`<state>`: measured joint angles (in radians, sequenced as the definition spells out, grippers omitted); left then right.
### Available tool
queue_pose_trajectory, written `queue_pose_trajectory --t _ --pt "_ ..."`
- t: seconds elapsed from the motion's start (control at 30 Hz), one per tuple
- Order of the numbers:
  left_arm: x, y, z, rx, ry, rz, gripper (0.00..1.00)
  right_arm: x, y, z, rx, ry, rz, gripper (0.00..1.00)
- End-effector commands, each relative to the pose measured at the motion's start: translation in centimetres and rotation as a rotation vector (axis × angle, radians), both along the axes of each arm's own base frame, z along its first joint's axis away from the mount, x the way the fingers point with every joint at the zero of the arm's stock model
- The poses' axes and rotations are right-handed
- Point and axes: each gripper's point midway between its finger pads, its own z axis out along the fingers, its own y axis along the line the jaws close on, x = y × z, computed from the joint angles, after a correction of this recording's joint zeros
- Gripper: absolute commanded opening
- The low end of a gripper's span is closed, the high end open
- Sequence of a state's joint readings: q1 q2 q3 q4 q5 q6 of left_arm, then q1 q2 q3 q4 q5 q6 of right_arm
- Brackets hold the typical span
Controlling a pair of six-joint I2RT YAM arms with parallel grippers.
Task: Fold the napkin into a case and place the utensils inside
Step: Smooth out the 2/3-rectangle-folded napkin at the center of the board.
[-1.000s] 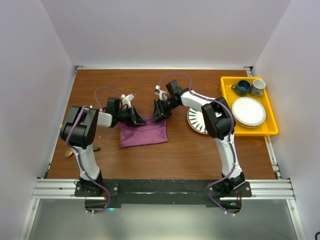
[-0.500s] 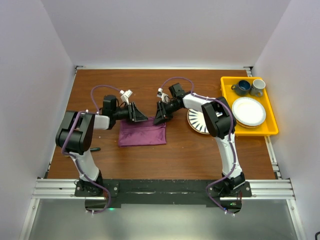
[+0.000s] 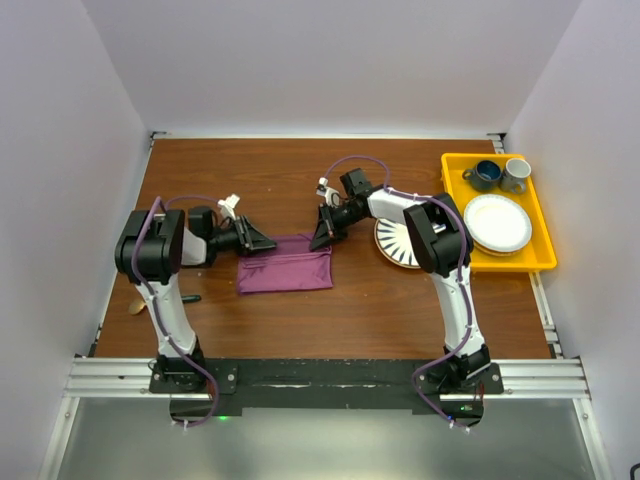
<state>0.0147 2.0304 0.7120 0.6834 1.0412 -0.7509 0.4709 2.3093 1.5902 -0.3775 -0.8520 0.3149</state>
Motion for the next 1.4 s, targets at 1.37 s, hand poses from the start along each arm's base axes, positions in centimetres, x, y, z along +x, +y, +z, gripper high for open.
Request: queue_pose_trajectory --t 1.37 --pt "3.3 -8.8 -3.4 0.302 -0.001 -0.02 0.0 0.2 -2.4 -2.0 -0.131 -0.099 -0.018 0.0"
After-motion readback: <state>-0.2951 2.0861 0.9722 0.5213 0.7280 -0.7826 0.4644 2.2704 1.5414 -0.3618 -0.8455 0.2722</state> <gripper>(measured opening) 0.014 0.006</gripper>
